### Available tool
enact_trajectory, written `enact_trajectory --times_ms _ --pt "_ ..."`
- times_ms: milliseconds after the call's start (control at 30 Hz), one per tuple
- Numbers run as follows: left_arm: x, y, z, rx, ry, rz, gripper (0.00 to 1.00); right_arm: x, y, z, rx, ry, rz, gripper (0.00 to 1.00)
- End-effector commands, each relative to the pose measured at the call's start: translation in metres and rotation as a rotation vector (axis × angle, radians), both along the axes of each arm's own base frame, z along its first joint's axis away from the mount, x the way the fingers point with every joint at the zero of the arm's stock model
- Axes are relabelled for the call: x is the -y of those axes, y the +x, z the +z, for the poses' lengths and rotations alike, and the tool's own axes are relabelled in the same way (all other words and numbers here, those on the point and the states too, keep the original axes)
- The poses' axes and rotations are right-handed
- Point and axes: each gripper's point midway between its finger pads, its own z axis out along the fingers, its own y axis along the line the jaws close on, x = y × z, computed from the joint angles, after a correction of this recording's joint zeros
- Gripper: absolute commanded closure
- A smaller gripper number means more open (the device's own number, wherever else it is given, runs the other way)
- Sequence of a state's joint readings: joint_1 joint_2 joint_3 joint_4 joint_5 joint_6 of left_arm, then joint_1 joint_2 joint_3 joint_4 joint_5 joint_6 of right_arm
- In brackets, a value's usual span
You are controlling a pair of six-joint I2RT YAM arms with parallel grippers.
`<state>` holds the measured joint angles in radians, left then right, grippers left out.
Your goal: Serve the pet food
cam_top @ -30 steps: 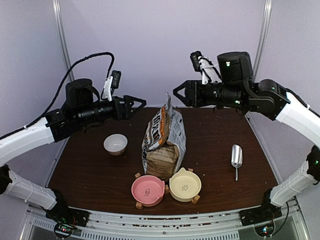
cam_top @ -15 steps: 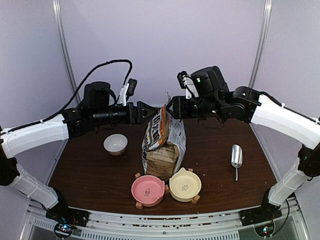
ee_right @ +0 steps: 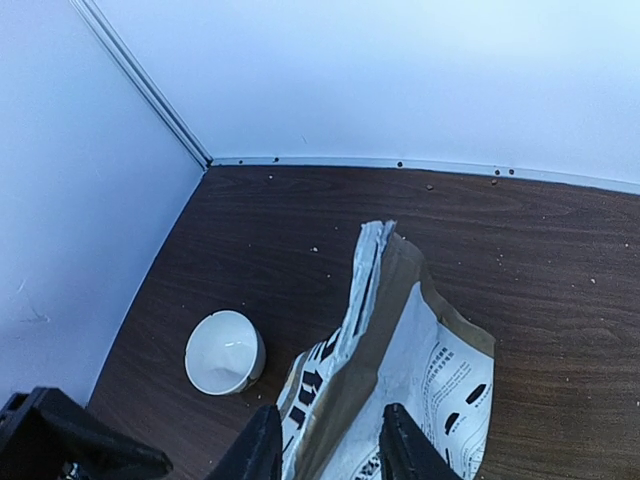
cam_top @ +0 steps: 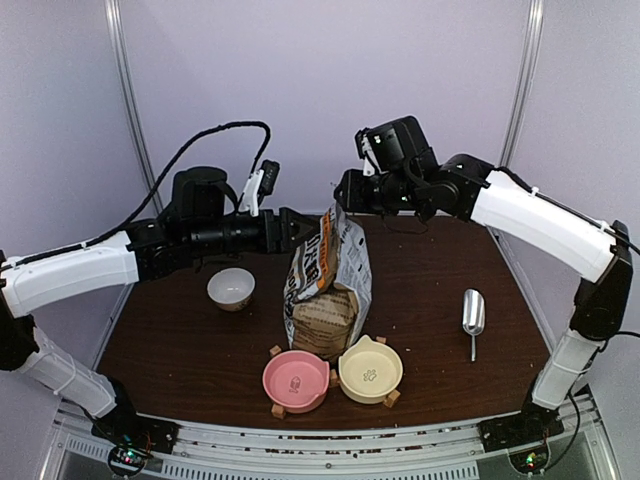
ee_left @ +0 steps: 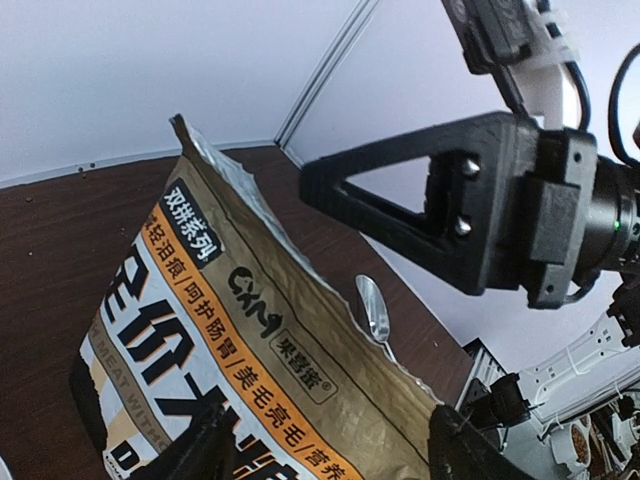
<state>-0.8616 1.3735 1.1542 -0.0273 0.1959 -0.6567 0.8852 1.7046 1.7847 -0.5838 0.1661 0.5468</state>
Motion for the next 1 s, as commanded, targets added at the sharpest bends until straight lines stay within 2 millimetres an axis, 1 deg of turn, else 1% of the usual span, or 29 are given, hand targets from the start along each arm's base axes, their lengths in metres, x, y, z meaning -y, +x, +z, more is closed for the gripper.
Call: enact_trajectory --times_ms 0,133,300,500,733,967 --pt "-0.004 0.001 0.016 0.065 -0.025 0.046 0.31 0.001 0.019 0.004 0.01 -0.015 -0.047 0.67" --pt "-0.01 0.001 0.015 0.08 -0.01 0.061 0.31 -0.002 0.031 0.004 0.007 -0.032 -0.064 0.7" --pt "-0.014 -0.001 0.012 0.09 0.013 0.066 0.31 -0.001 0.038 -0.002 -0.002 -0.064 -0.093 0.76" --pt "-0.019 -0.002 0.012 0.099 0.018 0.078 0.31 0.0 0.041 -0.012 -0.017 -0.09 -0.105 0.78" --pt "-0.022 -0.003 0.012 0.102 0.02 0.086 0.31 -0.004 0.041 -0.01 -0.017 -0.082 -0.09 0.78" --pt "-0.026 -0.003 0.012 0.102 0.022 0.097 0.31 0.0 0.042 -0.023 -0.043 -0.132 -0.108 0.81"
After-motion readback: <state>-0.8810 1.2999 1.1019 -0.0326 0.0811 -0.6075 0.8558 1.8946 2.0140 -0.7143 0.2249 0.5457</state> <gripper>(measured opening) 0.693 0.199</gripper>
